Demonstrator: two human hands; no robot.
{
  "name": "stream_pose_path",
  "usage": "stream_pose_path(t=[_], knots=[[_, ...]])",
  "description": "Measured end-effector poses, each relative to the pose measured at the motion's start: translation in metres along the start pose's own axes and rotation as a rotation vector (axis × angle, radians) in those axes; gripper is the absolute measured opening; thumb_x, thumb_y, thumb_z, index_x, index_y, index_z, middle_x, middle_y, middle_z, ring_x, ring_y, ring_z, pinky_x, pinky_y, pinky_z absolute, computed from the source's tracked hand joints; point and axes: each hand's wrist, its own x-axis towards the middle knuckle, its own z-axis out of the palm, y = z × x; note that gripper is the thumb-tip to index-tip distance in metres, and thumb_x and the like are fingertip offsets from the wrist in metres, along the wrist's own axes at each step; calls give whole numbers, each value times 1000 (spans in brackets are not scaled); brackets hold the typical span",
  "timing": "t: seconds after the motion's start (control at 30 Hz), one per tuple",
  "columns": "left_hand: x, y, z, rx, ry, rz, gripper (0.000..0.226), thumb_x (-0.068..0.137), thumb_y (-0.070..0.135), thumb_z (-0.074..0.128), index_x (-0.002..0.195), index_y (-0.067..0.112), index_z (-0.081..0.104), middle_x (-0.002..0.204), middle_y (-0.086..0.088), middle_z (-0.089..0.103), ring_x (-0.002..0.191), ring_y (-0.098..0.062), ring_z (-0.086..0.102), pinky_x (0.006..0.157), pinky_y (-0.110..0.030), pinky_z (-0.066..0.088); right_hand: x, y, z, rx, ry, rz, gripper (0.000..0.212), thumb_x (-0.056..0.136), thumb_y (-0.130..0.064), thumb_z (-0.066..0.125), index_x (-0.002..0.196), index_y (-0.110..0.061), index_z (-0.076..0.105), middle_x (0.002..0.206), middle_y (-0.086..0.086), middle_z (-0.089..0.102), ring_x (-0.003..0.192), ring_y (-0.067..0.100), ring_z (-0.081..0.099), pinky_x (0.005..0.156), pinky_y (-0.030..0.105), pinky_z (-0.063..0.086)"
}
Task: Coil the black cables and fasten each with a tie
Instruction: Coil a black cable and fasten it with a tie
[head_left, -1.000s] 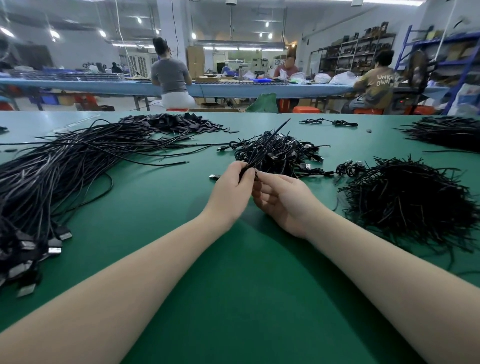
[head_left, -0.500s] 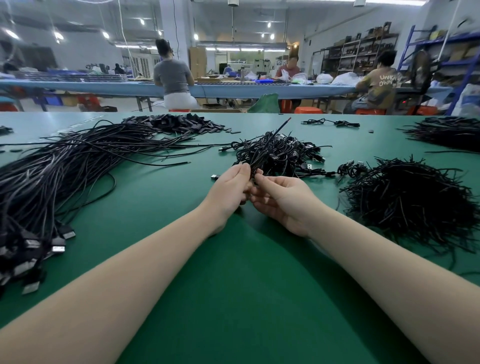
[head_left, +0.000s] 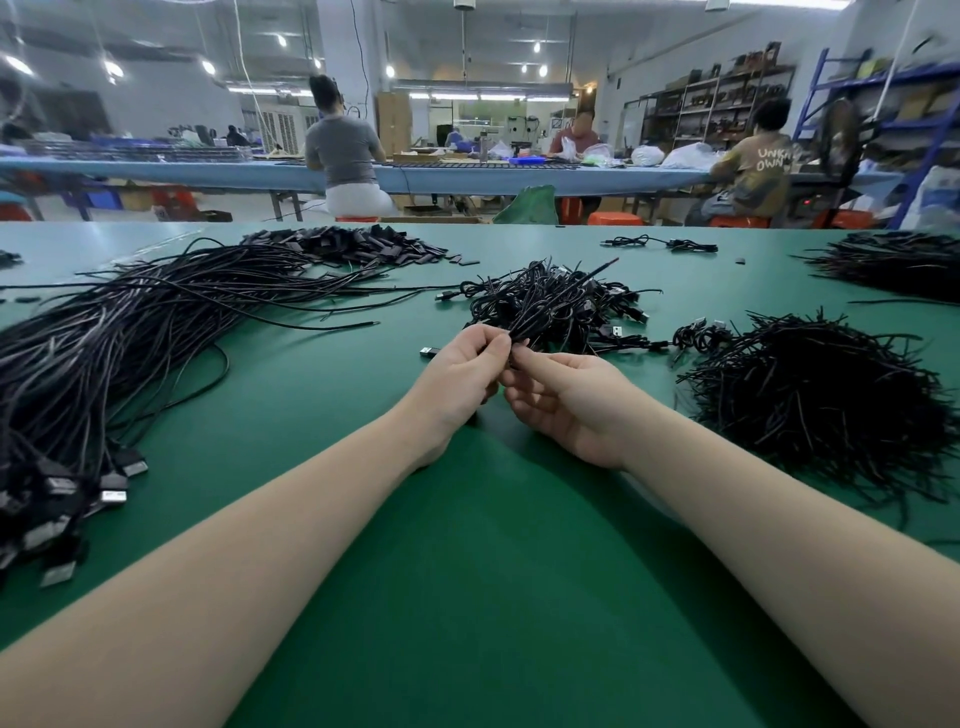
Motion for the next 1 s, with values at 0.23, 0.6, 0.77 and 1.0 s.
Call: stream_pose_path(t=[0.23, 0.6, 0.77, 1.0], knots=[[0, -1, 2, 165, 53, 37, 19, 100, 16, 45, 86, 25, 54, 69, 9, 49, 53, 3, 43, 56, -16, 34, 3, 1, -5, -408, 99, -208, 15, 93, -13, 62, 78, -9, 65, 72, 6, 67, 62, 15, 61, 64, 25, 55], [3, 55, -4, 521, -125, -489, 28, 89, 28, 42, 64, 22, 51, 46, 8, 53, 38, -9, 54, 53, -20, 28, -8, -9, -5, -1819, 232, -1252, 14, 75, 9, 46, 77, 0, 57, 76, 18, 58, 74, 35, 59, 64, 37, 47], [9, 66, -40, 360, -247, -581, 57, 93, 49, 50, 46, 22, 68, 60, 8, 65, 50, -6, 61, 54, -20, 37, -6, -7, 0, -1381, 149, -1113, 6, 90, 0, 56, 84, 0, 57, 86, 12, 59, 91, 29, 59, 72, 37, 47], [15, 53, -40, 326, -195, 52, 20, 85, 16, 71, 100, 27, 64, 91, 13, 69, 73, 4, 63, 65, -12, 47, 1, -9, 2, -801, 316, -737, 16, 91, -17, 62, 77, -23, 59, 78, 0, 68, 76, 13, 65, 71, 34, 54]])
